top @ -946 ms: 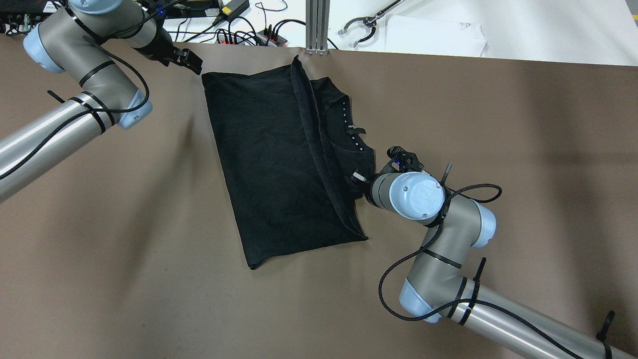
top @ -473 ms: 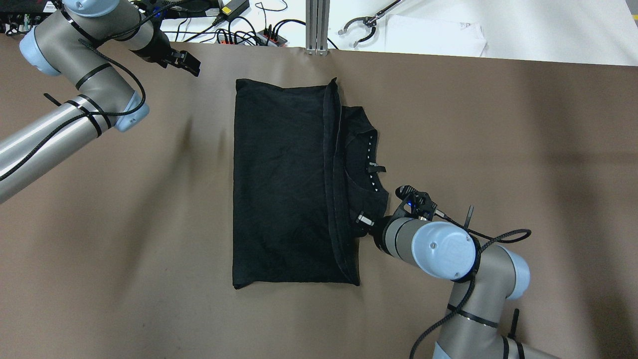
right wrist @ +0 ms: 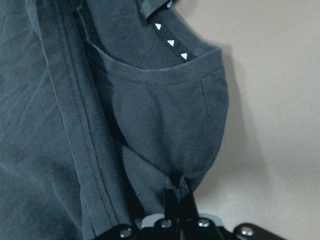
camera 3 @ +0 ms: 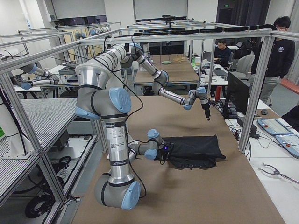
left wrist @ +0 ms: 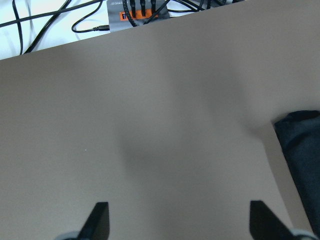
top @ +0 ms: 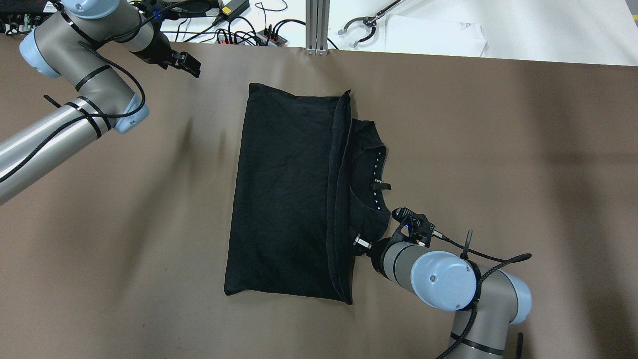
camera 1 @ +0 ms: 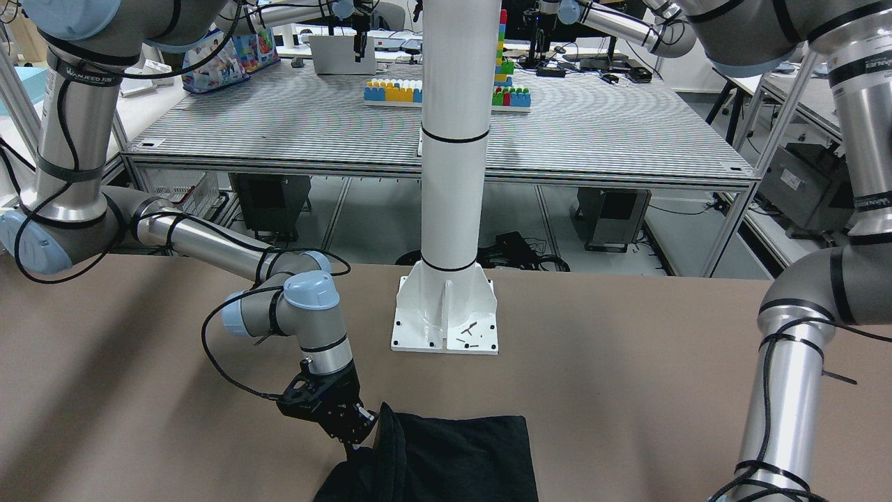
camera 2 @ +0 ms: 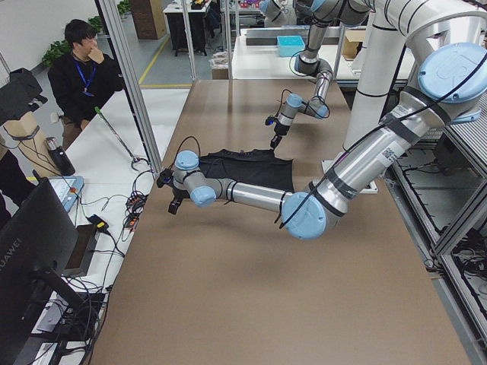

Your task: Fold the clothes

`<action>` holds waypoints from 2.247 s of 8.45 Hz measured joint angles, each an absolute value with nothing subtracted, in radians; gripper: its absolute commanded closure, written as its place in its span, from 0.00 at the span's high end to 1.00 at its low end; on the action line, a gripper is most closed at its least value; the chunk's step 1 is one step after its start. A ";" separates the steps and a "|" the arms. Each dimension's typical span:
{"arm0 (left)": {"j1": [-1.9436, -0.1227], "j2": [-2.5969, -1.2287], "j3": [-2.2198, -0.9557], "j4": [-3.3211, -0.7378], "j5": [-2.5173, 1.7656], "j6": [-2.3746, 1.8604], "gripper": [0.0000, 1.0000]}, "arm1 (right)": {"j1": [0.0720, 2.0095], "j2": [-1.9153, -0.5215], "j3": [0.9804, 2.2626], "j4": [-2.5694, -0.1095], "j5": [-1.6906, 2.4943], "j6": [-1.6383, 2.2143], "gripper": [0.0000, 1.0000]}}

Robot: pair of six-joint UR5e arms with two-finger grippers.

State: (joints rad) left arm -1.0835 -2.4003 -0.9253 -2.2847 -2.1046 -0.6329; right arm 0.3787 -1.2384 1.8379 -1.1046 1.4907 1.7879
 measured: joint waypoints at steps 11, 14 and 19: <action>-1.081 -2.399 -0.940 -2.286 -2.105 -0.656 1.00 | 0.410 -1.270 1.891 -1.181 1.517 1.580 0.94; -1.080 -2.398 -0.940 -2.286 -2.105 -0.655 1.00 | 0.423 -1.148 1.887 -1.366 1.521 1.511 0.95; -1.057 -2.366 -0.971 -2.287 -2.105 -0.653 1.00 | 0.447 -0.929 1.655 -1.524 1.518 1.377 0.94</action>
